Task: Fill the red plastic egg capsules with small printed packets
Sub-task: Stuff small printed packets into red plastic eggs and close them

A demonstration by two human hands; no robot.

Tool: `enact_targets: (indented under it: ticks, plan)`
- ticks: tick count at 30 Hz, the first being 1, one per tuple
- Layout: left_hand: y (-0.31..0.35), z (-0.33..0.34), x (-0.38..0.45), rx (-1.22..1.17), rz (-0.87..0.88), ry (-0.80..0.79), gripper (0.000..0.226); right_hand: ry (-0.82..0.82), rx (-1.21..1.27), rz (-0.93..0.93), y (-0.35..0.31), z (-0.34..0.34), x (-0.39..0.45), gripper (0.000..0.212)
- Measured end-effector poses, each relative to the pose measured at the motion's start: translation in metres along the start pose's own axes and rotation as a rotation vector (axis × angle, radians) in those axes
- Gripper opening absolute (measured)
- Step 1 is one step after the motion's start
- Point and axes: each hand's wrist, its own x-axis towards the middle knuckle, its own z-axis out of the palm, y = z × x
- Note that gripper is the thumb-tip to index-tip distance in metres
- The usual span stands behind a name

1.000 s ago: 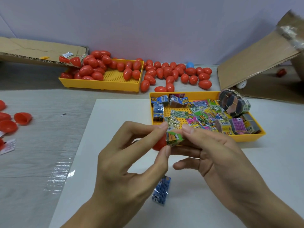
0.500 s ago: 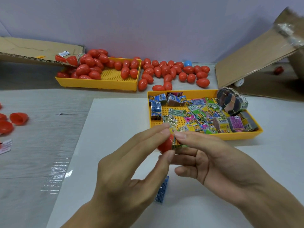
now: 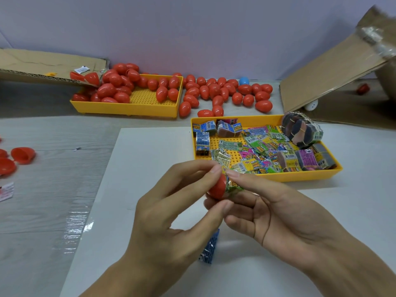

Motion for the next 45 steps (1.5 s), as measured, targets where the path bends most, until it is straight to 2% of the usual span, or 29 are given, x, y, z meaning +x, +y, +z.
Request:
enact_targets:
  ticks: [6, 10, 16, 20, 24, 31, 36, 38, 42, 45]
  plan:
    - [-0.002, -0.001, 0.001, 0.013, -0.002, -0.003, 0.035, -0.029, -0.010, 0.017, -0.002, -0.003, -0.001, 0.023]
    - [0.000, 0.001, 0.000, 0.001, 0.014, -0.028, 0.034, -0.048, -0.061, -0.001, -0.002, -0.005, 0.000, 0.027]
    - [-0.004, -0.001, 0.000, -0.094, -0.062, -0.058, 0.037, -0.027, -0.075, 0.001, 0.000, -0.006, 0.002, 0.031]
    - [-0.006, -0.001, -0.001, -0.258, -0.144, -0.046, 0.047, -0.007, -0.129, -0.016, 0.001, -0.006, 0.003, 0.037]
    - [-0.005, -0.003, 0.001, -0.196, -0.177, -0.034, 0.043, 0.015, -0.147, -0.037, 0.001, -0.007, 0.004, 0.040]
    - [-0.006, -0.003, 0.001, -0.169, -0.223, -0.065, 0.042, 0.042, -0.173, -0.070, 0.001, -0.008, 0.004, 0.034]
    - [-0.008, -0.003, 0.002, -0.217, -0.256, -0.108, 0.042, 0.041, -0.220, -0.097, -0.001, -0.008, 0.003, 0.042]
    - [-0.005, -0.002, 0.002, -0.306, -0.327, -0.100, 0.043, 0.068, -0.270, -0.217, 0.000, -0.007, 0.004, 0.043]
    - [-0.001, -0.004, 0.007, -0.429, -0.542, 0.034, 0.035, 0.202, -0.619, -0.774, 0.008, -0.006, 0.001, 0.036]
    - [-0.001, -0.005, 0.010, -0.604, -0.655, -0.021, 0.042, 0.155, -0.833, -1.010, 0.017, -0.006, 0.001, 0.049]
